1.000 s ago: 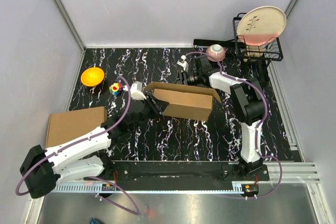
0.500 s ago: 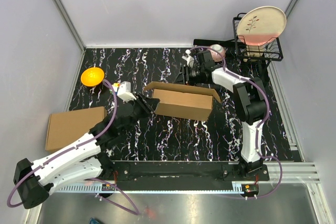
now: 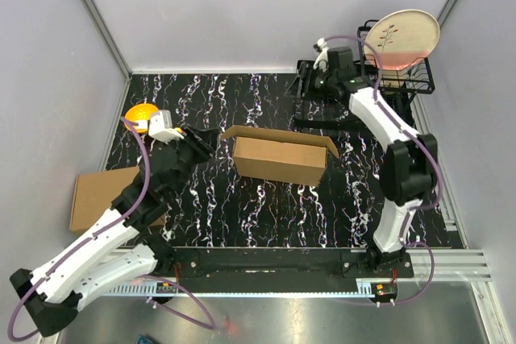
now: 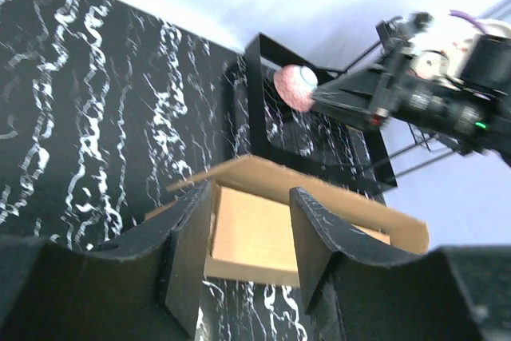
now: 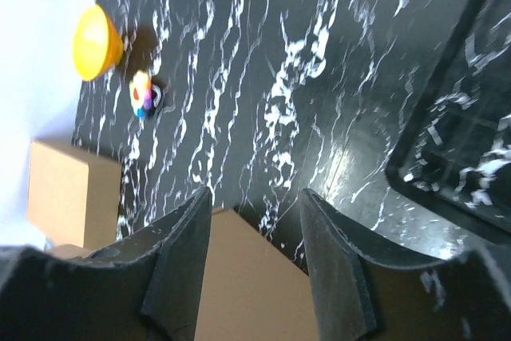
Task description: Fold the paper box
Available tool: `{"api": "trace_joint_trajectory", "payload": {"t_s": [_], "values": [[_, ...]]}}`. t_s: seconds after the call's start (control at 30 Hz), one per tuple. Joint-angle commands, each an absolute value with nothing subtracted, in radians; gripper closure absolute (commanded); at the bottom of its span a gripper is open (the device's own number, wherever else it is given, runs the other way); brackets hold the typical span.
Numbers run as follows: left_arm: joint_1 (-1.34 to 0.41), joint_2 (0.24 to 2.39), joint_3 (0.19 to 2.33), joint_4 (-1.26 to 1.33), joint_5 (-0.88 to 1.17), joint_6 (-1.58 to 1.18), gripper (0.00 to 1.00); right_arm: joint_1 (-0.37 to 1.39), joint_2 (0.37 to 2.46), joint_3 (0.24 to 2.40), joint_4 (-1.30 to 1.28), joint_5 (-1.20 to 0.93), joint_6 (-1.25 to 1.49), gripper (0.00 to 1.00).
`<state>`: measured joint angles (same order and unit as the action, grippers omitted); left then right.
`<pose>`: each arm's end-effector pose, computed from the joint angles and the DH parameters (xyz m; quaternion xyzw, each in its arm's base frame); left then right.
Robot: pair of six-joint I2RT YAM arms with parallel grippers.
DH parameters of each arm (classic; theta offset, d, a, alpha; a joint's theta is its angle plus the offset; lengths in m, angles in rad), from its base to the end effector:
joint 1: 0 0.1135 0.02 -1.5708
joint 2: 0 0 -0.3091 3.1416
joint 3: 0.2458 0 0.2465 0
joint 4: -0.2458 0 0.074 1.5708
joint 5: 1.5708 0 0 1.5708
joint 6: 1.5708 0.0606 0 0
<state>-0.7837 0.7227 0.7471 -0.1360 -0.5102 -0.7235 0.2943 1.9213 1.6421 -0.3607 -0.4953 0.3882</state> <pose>0.1284 -0.0862 0.3696 -0.1464 0.7261 -0.3042 0.5991 0.4459 0.1652 0.3196 -0.0692 0.8706 0.3520 0.3367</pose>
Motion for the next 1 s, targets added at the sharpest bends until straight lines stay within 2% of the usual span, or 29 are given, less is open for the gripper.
{"api": "trace_joint_trajectory", "payload": {"t_s": [0.0, 0.2, 0.43, 0.63, 0.73, 0.97], "values": [[-0.698, 0.715, 0.842, -0.182, -0.502, -0.609, 0.52, 0.296, 1.717, 1.701, -0.439, -0.220, 0.351, 0.44], [-0.559, 0.744, 0.913, -0.233, -0.397, -0.531, 0.42, 0.296, 1.501, 1.605, -0.525, -0.086, 0.302, 0.41], [-0.465, 0.802, 0.927, -0.206, -0.226, -0.494, 0.37, 0.296, 1.193, 1.399, -0.664, -0.120, 0.253, 0.38], [-0.394, 0.867, 0.966, -0.201, -0.051, -0.407, 0.27, 0.296, 0.981, 1.255, -0.761, -0.098, 0.245, 0.34], [-0.379, 0.873, 0.953, -0.177, -0.006, -0.397, 0.23, 0.296, 0.945, 1.223, -0.791, -0.109, 0.239, 0.31], [-0.364, 0.888, 0.904, -0.149, 0.086, -0.411, 0.23, 0.296, 0.927, 1.135, -0.778, -0.158, 0.244, 0.31]]}}
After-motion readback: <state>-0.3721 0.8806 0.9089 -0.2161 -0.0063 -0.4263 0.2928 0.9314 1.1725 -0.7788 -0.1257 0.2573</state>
